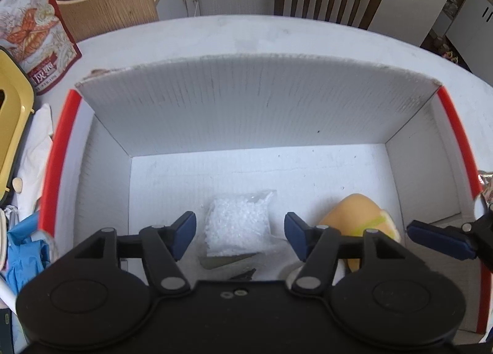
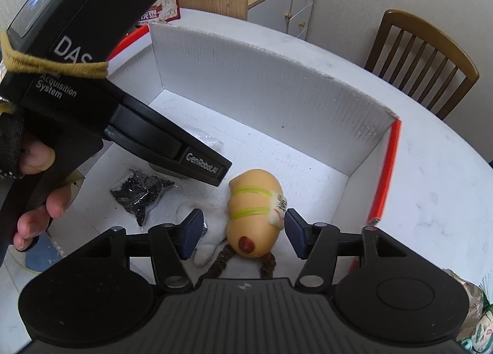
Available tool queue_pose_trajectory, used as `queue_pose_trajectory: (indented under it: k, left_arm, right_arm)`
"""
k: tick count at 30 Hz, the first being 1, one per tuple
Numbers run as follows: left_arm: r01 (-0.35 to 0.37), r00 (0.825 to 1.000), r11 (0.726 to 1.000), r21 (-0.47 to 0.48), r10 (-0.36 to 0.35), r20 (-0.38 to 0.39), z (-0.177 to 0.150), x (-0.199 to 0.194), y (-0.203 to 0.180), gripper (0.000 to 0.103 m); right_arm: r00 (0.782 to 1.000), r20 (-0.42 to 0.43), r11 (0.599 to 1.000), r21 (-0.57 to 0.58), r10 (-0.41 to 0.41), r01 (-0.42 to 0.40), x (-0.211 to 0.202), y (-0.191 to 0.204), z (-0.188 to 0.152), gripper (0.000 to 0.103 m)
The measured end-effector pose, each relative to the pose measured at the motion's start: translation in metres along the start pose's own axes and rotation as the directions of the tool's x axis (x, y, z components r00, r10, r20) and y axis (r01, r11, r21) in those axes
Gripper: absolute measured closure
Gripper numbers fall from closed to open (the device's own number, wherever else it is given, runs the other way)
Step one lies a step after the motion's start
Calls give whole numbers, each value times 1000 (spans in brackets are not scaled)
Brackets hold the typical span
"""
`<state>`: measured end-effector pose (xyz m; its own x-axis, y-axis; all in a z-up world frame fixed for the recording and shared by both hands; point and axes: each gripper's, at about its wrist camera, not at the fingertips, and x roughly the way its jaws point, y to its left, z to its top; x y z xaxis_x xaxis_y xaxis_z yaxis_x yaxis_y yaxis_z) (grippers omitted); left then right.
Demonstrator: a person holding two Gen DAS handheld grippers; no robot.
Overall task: Organize objects
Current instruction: 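Open left tool to drop the bead bag while right tool releases the sausage plush, then move both tools back from the box to the item pile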
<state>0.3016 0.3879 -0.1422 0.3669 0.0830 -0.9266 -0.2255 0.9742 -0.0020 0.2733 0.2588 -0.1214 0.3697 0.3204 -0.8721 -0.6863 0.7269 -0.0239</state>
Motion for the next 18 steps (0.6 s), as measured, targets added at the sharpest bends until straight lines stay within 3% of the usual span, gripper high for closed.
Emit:
queue_pose_trajectory:
  k: [8, 18]
  left_arm:
    - [13, 997, 1000, -19, -12, 82, -6, -26, -3, 37]
    - [33, 980, 999, -9, -31, 196, -20, -72, -24, 30]
  right_arm:
    - [999, 51, 999, 49, -7, 5, -29, -9, -5, 39]
    - [989, 145, 995, 90, 18, -31, -78, -21, -16, 37]
